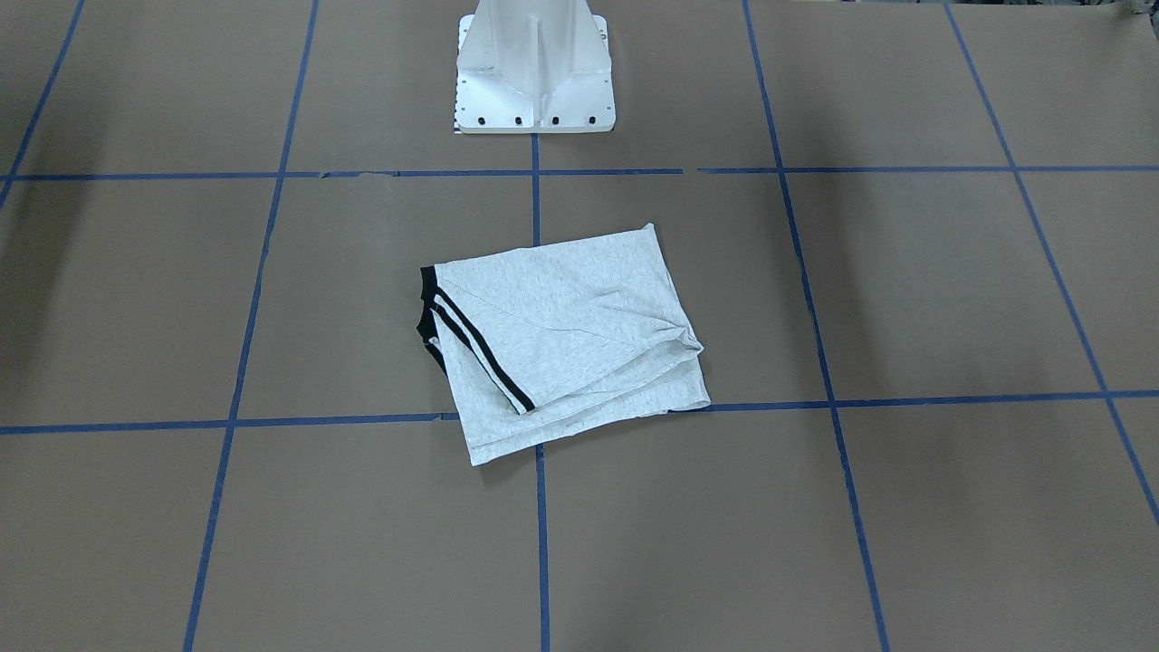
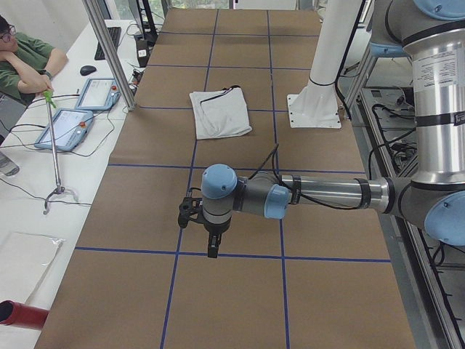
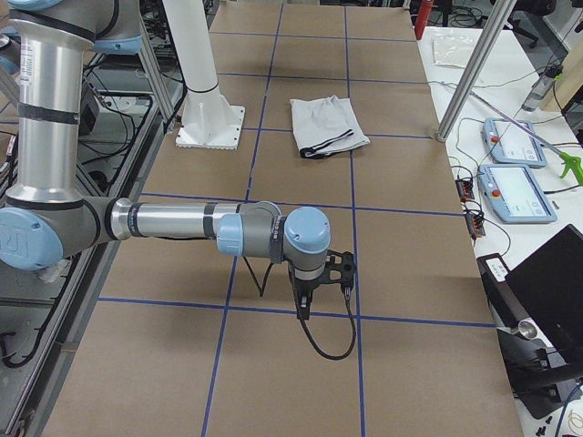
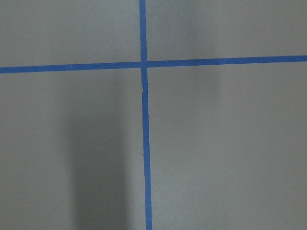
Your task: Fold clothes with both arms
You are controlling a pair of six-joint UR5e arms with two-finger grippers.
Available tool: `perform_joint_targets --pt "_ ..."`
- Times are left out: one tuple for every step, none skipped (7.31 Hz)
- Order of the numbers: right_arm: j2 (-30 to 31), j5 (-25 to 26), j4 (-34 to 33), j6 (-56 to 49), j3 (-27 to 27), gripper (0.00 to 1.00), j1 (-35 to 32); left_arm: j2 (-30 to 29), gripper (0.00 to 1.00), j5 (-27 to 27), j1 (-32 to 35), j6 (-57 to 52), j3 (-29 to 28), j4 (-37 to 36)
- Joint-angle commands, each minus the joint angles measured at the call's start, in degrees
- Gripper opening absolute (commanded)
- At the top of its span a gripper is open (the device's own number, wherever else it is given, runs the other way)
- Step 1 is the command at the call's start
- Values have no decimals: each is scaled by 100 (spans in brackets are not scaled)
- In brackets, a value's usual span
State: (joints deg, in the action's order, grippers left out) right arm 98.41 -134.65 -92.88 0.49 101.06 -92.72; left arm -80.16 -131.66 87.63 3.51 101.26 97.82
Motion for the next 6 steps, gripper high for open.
perform_joint_targets --pt "-6 0 15 4 2 100 0 0 100 0 0 0 8 0" --pt "-6 0 50 4 -7 100 0 0 100 -9 0 0 0 9" --pt "-6 0 51 4 -7 100 0 0 100 -9 0 0 -1 9" --pt "-6 0 59 4 2 100 0 0 100 0 0 0 -1 9" --pt "-6 0 94 4 -7 100 0 0 100 -9 0 -9 -1 9" --pt "-6 -9 95 4 2 100 9 -9 100 0 0 -9 -1 18"
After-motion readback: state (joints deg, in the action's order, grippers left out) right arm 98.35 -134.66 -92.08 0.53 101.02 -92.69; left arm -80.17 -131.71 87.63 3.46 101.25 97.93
